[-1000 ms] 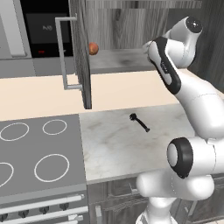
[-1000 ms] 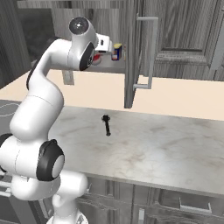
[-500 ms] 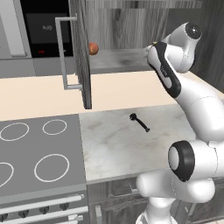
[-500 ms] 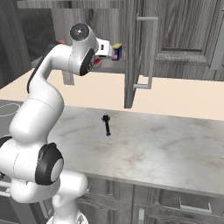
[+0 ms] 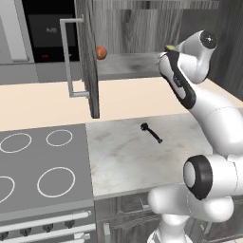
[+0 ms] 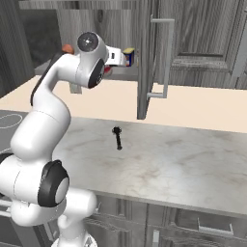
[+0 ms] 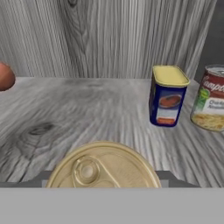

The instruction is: Pick the cans from the counter and place them in their designated side in the cabinet.

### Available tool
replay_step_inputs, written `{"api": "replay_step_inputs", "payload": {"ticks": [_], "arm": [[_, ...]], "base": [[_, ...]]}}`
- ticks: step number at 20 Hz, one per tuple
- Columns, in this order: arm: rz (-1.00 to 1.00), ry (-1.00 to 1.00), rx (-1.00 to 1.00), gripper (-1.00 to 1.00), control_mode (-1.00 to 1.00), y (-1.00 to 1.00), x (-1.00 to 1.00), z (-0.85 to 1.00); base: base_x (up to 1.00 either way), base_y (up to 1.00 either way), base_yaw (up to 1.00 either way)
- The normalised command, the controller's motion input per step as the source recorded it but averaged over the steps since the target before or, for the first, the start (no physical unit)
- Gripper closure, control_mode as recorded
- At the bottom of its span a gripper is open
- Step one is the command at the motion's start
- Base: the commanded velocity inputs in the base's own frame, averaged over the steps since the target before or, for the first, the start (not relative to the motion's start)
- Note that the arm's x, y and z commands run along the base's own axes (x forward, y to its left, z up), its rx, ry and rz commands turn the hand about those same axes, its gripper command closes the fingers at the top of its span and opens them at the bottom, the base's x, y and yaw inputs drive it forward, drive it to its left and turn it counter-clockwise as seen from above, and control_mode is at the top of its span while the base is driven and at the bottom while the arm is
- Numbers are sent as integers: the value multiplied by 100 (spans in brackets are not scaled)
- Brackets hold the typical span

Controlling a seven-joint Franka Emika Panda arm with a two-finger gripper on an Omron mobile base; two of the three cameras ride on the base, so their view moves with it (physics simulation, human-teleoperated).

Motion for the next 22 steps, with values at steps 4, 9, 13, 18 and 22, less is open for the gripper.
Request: {"api": "replay_step_inputs", "payload": {"ticks": [4,9,13,18,22], "arm": [[0,-2,0,100,-100,-3,6,0],[0,-1,0,100,-100,-6,10,0],[0,-1,0,100,-100,-6,13,0],[0,0,0,100,-100,-2,13,0],[0,0,0,100,-100,0,12,0]], "base": [[0,0,0],[0,0,0],[0,0,0],[0,0,0],[0,0,0]]}}
